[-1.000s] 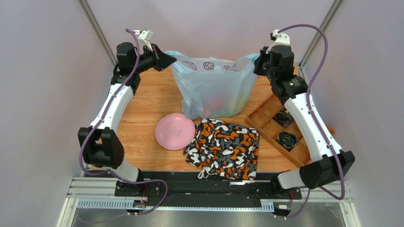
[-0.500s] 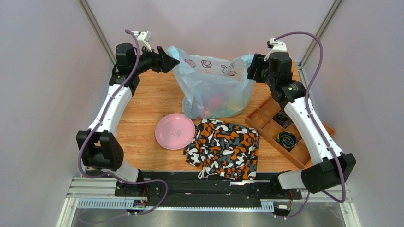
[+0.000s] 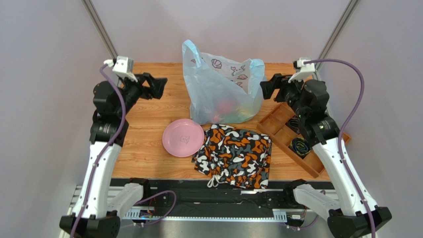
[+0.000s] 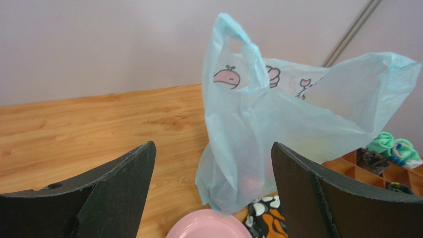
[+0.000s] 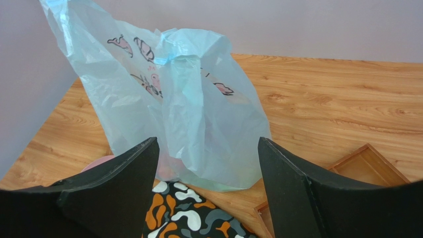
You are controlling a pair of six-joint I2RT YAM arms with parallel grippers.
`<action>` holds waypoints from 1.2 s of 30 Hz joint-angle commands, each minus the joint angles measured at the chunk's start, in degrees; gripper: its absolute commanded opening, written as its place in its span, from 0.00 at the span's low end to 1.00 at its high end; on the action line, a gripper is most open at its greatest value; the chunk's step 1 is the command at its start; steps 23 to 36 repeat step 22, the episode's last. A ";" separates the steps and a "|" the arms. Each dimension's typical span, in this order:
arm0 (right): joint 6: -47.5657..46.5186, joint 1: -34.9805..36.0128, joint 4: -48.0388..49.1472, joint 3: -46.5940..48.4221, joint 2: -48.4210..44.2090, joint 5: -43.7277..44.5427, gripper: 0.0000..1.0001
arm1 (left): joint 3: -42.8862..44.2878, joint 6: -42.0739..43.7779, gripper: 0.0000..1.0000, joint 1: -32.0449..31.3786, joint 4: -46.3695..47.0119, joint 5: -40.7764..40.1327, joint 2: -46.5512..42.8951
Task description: Place the fruits into the plastic bag
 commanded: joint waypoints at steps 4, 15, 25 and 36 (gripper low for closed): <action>2.13 -0.27 5.50 -13.18 -9.75 11.55 0.78 | -8.13 7.55 0.96 -0.17 -10.17 -5.93 -12.31; 3.28 -0.27 8.15 -26.74 -20.40 19.63 0.77 | -14.37 7.99 0.96 -0.17 -11.93 -7.15 -18.21; 3.28 -0.19 8.23 -27.62 -20.49 20.52 0.77 | -14.55 7.73 0.97 -0.17 -11.67 -6.72 -19.35; 3.28 -0.19 8.23 -27.62 -20.49 20.52 0.77 | -14.55 7.73 0.97 -0.17 -11.67 -6.72 -19.35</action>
